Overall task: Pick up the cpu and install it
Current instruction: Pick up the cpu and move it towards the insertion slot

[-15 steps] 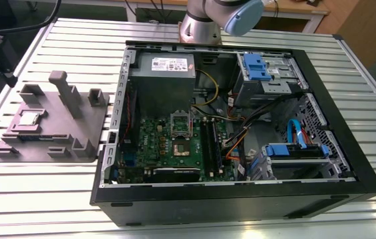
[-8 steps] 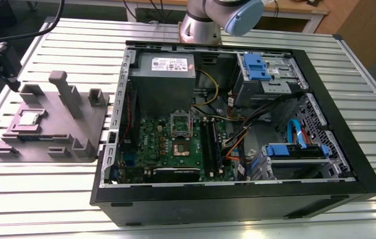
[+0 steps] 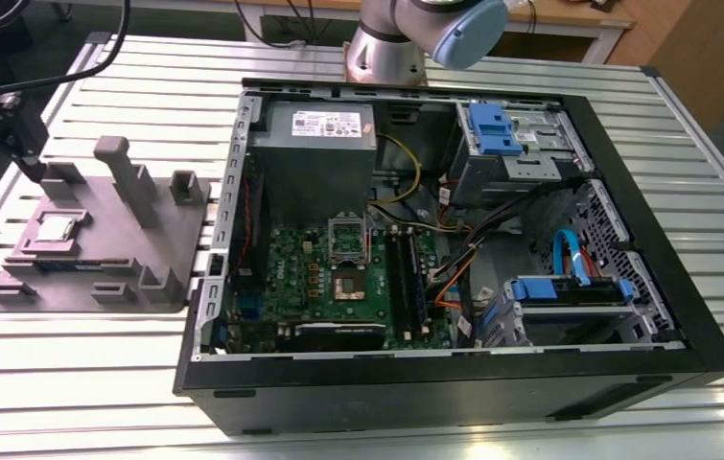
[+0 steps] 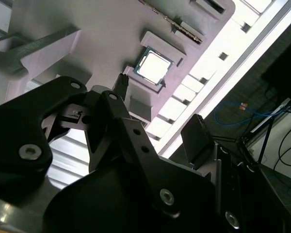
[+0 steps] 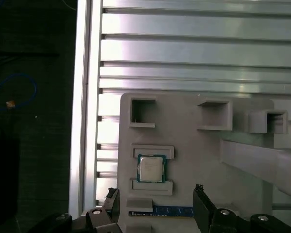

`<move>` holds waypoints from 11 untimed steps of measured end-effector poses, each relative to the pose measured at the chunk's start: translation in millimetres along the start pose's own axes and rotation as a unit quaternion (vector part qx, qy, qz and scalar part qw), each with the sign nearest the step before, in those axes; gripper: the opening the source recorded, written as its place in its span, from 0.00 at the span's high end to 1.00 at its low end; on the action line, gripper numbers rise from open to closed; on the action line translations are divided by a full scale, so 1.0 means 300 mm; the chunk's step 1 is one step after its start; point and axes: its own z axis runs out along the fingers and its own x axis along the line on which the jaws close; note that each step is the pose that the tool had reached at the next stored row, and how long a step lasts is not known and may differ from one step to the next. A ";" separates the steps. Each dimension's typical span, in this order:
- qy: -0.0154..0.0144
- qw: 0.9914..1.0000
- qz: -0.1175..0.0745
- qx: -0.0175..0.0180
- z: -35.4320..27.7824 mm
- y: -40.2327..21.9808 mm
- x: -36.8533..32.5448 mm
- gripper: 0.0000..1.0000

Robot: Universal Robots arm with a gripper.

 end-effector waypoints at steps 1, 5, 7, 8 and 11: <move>0.000 1.000 0.000 0.000 0.000 0.000 0.000 0.29; 0.000 1.000 0.000 0.000 0.006 0.000 0.000 0.29; 0.000 1.000 0.000 0.000 0.007 0.000 0.000 0.29; 0.000 1.000 0.000 0.000 0.007 0.000 0.000 0.29; 0.000 1.000 0.000 0.000 0.008 0.000 0.000 0.29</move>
